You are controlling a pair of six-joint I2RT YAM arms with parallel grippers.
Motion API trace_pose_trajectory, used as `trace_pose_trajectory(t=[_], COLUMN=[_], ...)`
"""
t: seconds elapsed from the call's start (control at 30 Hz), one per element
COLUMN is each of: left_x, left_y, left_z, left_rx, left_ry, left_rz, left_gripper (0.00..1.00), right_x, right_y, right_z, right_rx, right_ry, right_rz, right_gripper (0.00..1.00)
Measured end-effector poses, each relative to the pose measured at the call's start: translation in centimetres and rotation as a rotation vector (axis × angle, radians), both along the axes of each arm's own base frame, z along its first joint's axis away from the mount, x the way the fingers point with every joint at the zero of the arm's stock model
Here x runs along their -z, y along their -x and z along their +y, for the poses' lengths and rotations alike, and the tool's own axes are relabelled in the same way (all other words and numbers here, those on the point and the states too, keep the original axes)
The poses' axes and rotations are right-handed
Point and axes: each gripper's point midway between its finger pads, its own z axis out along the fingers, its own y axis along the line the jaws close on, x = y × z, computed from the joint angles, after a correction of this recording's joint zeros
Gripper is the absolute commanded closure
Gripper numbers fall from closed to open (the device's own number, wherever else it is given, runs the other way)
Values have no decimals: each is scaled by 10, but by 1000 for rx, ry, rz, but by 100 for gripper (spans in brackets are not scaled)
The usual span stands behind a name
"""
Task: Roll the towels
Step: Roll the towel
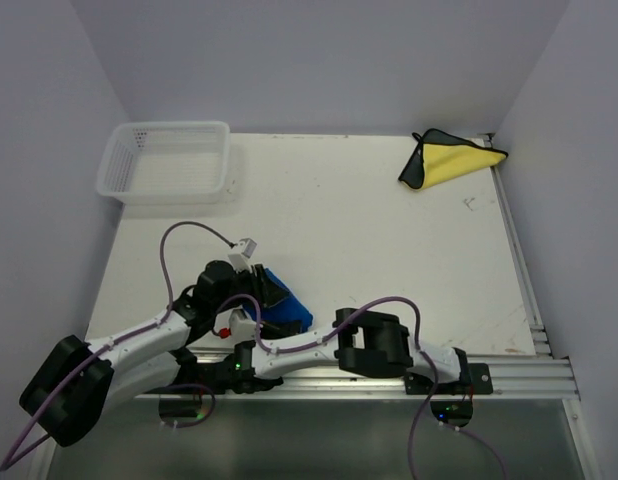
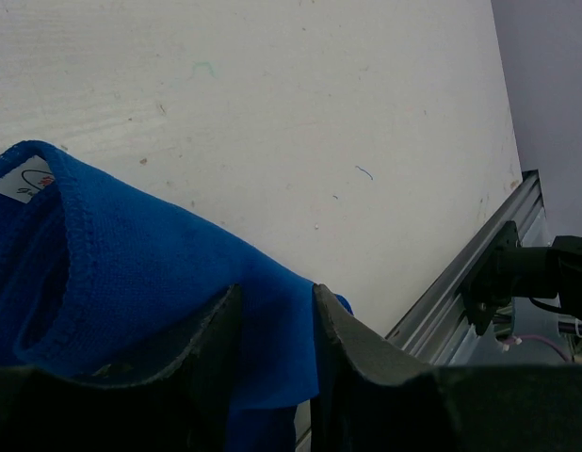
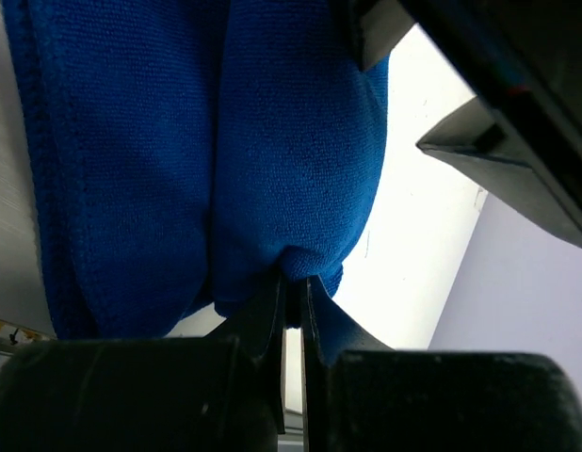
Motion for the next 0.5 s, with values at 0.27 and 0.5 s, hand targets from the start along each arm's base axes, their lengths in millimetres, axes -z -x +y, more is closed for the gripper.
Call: trace_pose_trajectory(t=[0.27,0.5], left_x=[11,17], left_y=[-3,-12], left_z=[-2,-4], left_rx=[-7,-31], left_ry=[8,-2], left_rz=[-13,-26], left_gripper=[60,60], right_x=[2,-21], right_y=[0,-1], right_z=[-6,-20], right_rx=[4,86], right_ry=[2,-245], right_rz=[4,10], right_gripper=[67,50])
